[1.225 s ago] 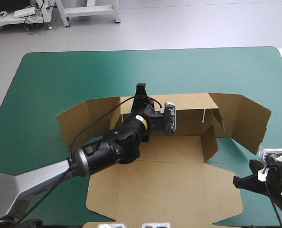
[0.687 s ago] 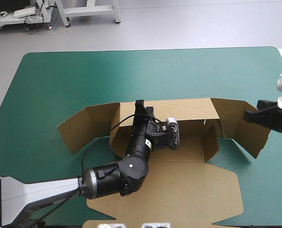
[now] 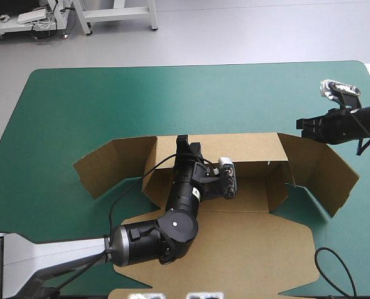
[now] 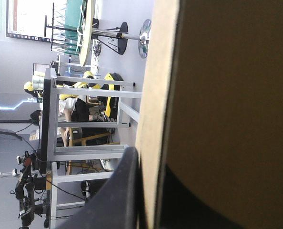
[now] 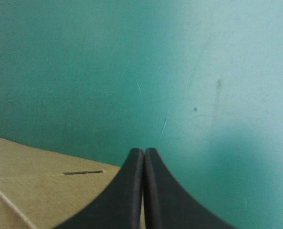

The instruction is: Fold the box

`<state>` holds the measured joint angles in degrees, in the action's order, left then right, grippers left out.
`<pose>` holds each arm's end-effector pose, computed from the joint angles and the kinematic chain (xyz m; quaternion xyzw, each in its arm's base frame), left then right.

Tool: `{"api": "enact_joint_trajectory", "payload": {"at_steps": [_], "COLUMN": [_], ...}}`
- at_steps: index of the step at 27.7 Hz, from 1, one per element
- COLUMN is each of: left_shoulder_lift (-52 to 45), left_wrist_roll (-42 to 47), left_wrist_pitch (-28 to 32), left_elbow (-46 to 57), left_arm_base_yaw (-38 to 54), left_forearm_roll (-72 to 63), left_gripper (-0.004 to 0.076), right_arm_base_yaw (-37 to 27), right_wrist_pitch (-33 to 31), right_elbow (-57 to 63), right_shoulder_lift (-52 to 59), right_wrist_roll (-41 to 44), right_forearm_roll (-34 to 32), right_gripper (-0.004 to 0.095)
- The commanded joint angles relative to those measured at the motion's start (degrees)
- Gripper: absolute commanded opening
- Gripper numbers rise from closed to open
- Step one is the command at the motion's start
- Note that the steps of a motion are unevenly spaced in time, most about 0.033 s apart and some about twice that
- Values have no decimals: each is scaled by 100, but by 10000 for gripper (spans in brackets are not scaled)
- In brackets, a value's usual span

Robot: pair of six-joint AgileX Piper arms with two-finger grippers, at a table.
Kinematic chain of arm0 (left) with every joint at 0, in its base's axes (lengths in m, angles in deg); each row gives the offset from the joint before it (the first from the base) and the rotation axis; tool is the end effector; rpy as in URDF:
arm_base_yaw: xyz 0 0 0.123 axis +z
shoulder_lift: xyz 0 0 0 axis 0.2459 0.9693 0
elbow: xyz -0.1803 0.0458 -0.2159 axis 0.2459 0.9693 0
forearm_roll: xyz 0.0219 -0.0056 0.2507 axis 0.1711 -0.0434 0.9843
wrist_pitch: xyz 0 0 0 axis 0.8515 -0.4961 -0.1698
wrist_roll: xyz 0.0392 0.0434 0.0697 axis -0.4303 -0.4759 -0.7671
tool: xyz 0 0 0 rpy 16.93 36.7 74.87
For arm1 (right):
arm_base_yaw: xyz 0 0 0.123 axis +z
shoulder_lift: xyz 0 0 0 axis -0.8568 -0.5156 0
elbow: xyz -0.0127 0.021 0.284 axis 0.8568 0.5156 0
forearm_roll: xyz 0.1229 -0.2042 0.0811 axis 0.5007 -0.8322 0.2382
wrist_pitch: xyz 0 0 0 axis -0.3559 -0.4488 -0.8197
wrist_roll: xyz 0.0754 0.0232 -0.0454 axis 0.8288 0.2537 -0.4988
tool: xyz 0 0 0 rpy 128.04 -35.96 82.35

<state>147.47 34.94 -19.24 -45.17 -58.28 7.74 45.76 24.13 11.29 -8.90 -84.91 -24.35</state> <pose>0.1683 -0.2873 0.3002 0.5697 0.5806 0.3026 0.4968 0.3095 -0.0278 0.3301 0.0039 0.9437 0.1997 0.2636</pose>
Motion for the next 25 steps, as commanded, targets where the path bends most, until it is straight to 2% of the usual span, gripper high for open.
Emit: {"api": "enact_joint_trajectory", "payload": {"at_steps": [1,4,8,20,25], "left_shoulder_lift": [-174,-174,-174,-174,-174], "left_wrist_roll": [294,294,294,294,294], "left_wrist_pitch": [-5,-5,131,266,266], "left_elbow": [-99,-99,-99,-99,-99], "left_arm_base_yaw": [-70,-70,-70,-70,-70], "left_forearm_roll": [-39,-39,-87,-138,-138], "left_gripper": [-9,-8,-9,-9,-9], "right_arm_base_yaw": [-7,-7,-7,-7,-7], "right_wrist_pitch": [112,405,964,1856,1866], "right_elbow": [476,1294,2352,3751,3966], "right_shoulder_lift": [361,734,1511,2862,3235], "right_wrist_roll": [-359,-804,-1503,-3057,-3554], "right_forearm_roll": [231,458,1149,2470,2724], "right_gripper": [-17,-17,-17,-17,-16]}}
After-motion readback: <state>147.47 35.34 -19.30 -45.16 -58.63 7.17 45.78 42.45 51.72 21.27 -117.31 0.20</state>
